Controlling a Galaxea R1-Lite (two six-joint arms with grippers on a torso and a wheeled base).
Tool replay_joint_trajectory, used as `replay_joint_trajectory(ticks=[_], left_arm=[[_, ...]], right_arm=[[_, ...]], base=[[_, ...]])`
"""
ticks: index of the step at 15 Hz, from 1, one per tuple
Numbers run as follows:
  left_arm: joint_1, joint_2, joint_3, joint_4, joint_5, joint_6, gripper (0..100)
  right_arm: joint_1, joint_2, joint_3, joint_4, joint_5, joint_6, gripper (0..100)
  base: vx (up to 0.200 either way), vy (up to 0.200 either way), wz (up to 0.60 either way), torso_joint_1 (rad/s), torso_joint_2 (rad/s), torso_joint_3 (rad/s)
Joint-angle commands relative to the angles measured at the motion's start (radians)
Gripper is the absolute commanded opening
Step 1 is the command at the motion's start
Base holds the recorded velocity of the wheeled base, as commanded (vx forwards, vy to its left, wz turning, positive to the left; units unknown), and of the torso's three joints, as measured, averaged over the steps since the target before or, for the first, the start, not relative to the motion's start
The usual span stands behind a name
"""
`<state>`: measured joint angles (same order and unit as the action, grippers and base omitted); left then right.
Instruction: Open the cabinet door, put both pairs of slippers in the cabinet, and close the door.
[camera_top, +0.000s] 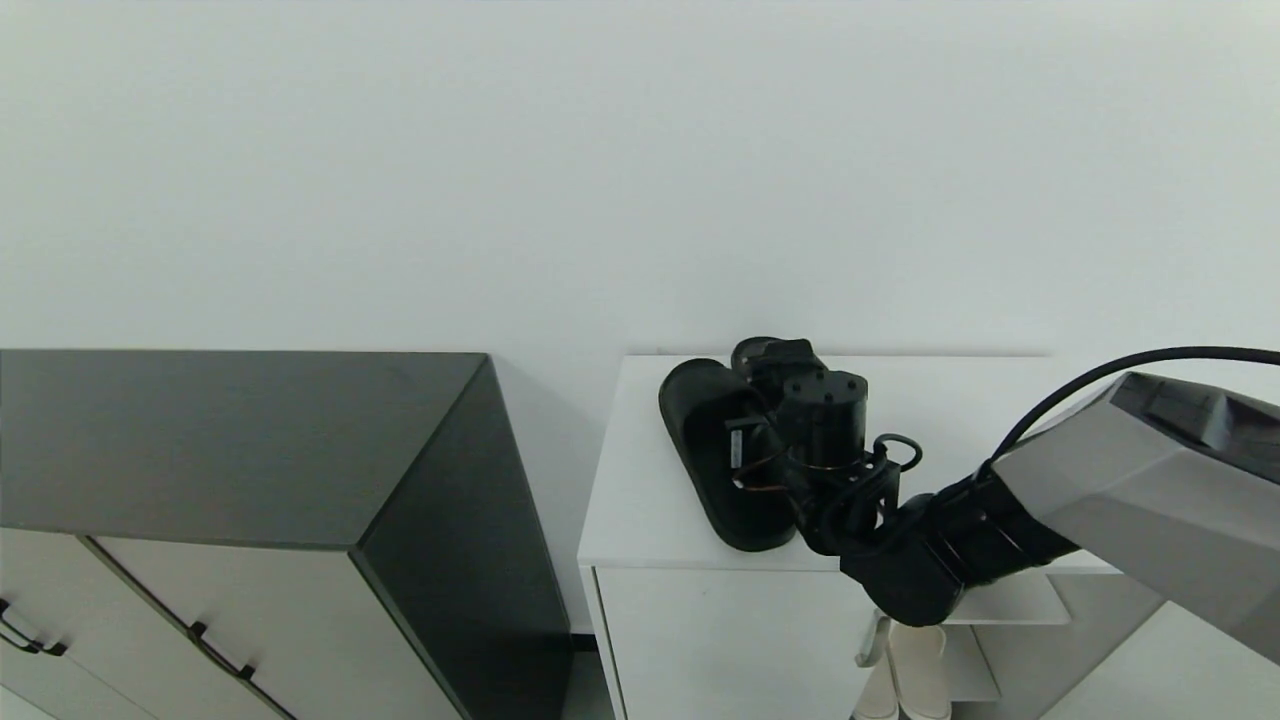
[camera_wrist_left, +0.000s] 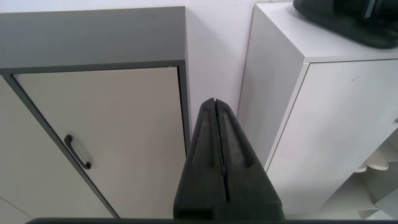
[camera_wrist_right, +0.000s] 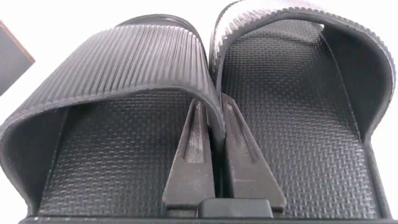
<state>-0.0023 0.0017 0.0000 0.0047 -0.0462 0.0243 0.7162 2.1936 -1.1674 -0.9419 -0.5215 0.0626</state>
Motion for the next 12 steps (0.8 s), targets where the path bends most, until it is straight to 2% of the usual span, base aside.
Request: replay_joint_trajectory(ticks=[1, 8, 12], left_arm=[[-0.001, 0.0, 0.0, 0.0, 0.0, 0.0, 0], [-0.001, 0.0, 0.0, 0.0, 0.0, 0.002, 0], [-0.001, 0.0, 0.0, 0.0, -0.001, 0.005, 0]], right_arm=[[0.032, -0.101, 0.077, -0.003, 0.0, 0.0, 0], [0.14, -0.362, 0.489, -0.081, 0.015, 0.011, 0], [0.16, -0.351, 0.497, -0.081, 0.015, 0.011, 0]], base=[[0.0, 0.0, 0.0, 0.0, 0.0, 0.0], [0.0, 0.0, 0.0, 0.0, 0.0, 0.0], [0.0, 0.0, 0.0, 0.0, 0.0, 0.0]])
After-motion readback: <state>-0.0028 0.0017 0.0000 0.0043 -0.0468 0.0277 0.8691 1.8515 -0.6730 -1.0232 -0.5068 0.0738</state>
